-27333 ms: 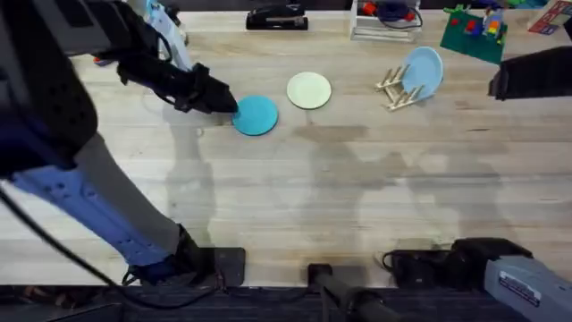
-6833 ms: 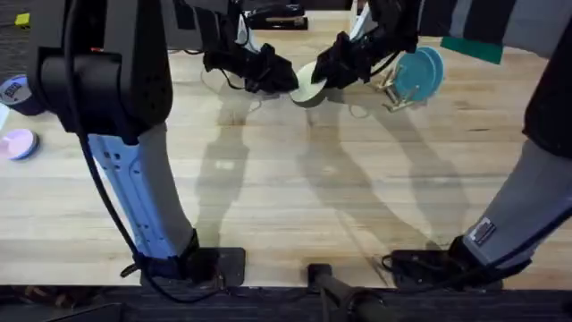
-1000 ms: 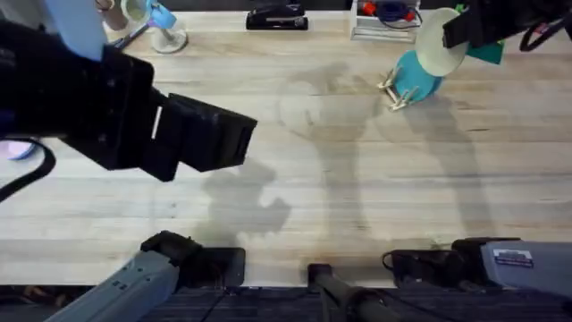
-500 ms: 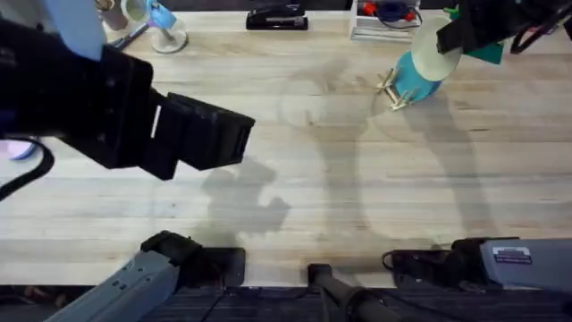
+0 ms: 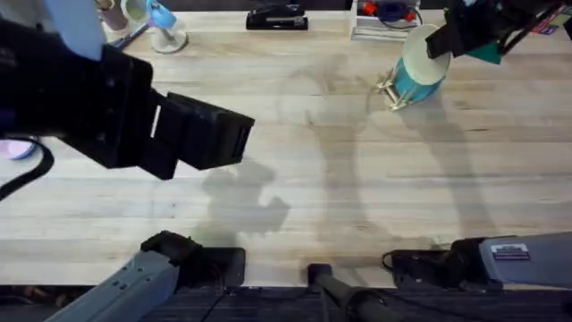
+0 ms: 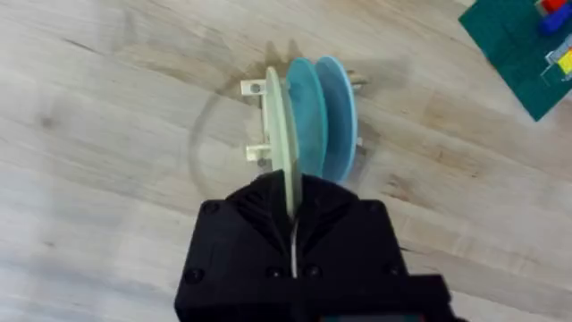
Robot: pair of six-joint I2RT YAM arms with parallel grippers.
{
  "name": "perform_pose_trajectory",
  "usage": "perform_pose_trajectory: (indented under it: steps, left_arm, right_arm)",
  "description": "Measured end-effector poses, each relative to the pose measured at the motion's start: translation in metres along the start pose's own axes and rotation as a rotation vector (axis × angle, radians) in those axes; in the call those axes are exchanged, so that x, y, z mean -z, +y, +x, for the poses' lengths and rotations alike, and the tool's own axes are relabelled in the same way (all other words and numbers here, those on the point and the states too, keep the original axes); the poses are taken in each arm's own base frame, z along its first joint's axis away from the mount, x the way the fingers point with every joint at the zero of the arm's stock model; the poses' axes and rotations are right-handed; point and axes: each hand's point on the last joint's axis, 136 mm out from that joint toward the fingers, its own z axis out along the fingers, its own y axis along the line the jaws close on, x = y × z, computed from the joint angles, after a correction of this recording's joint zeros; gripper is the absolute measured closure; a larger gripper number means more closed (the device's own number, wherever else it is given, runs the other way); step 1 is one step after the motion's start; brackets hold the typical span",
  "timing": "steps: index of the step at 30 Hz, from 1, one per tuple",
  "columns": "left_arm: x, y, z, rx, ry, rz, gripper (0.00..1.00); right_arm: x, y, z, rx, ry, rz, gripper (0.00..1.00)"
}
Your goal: Pick up the plates from the table one by one and place each into a slot on the dish rack.
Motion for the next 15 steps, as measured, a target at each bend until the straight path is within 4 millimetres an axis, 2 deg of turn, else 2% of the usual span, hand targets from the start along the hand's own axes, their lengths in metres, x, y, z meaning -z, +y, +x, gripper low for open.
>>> perform_pose_trajectory:
  steps: [15]
  left_arm:
    - [0.000, 0.000, 0.000, 0.000, 0.000, 0.000, 0.006]
  right_arm:
    - [-0.016, 0.001, 0.002, 0.003, 0.035, -0.012, 0.972]
